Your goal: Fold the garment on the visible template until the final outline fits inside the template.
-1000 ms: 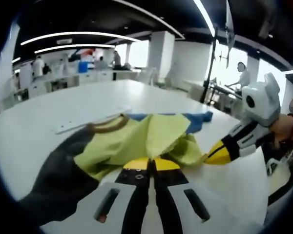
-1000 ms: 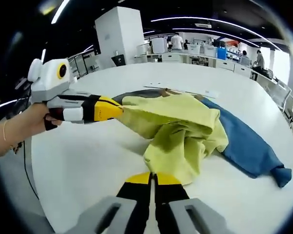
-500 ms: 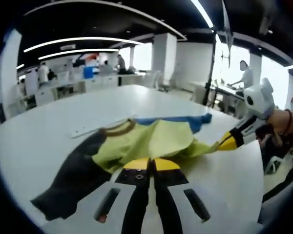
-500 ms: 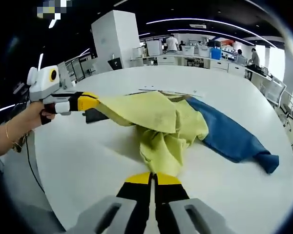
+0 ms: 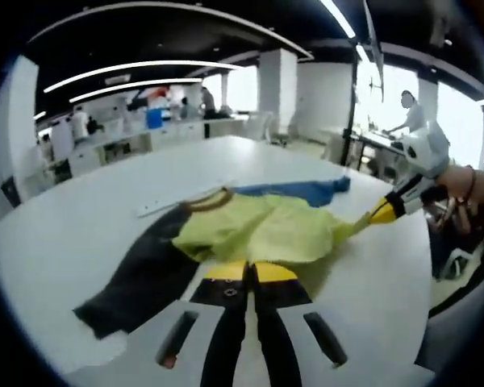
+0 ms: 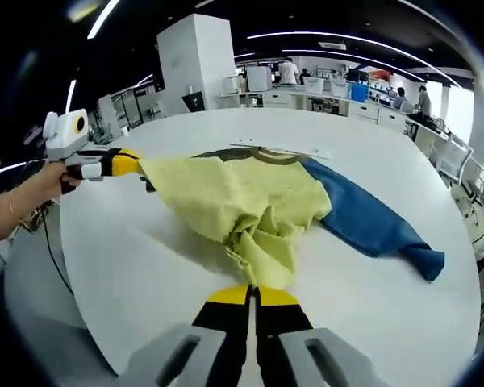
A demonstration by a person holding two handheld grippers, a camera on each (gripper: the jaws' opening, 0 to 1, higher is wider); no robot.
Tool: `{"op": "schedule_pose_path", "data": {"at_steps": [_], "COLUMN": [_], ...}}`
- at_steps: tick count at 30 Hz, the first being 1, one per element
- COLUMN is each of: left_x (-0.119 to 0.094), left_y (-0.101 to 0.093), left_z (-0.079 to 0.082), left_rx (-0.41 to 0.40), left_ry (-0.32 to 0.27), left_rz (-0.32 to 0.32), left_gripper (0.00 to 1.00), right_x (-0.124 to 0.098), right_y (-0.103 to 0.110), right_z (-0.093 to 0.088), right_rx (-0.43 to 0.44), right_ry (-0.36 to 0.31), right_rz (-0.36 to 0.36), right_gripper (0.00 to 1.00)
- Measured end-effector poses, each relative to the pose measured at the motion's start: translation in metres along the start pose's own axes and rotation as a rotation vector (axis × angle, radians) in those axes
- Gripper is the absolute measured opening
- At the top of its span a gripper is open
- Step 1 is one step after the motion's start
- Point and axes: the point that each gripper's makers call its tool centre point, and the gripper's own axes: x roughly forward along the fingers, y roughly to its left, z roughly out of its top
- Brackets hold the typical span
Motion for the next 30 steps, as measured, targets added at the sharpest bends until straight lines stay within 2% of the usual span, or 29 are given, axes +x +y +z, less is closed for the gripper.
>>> {"op": "schedule_pose_path", "data": {"at_steps": [6,10,15,23,30], "left_x": [-0.021,-0.030,-0.042,-0.056,-0.070], "left_y": [-0.006,-0.008,-0.006,-0.009,-0.018], "left_z": [-0.011,-0.016,-0.027,-0.040,-0.049], "left_rx": [0.035,-0.013,-0.037,-0.002,-0.016], "left_ry": [0.027,0.015,0.028,0.074,0.084], "left_rz": [0.007,0.002,0.019,0.022,0.009], "left_gripper": [0.00,0.00,0.00,0.00,0.00], "right_x": [-0.010,-0.016,-0.021,-0.027,-0.033], "right_y": [-0.003,-0.006,-0.007,-0.011,-0.013], "right_z": [-0.008,-0.014,-0.022,-0.032,-0.036], "right_rx": [-0.016,-0.011,-0.003,0.006,0.013], "right_ry": [0.001,0.004,0.015,0.027,0.018], "right_rz": [-0.002,-0.008,-0.013,-0.010,0.008], "right_gripper": [0.00,0.00,0.00,0.00,0.00]}}
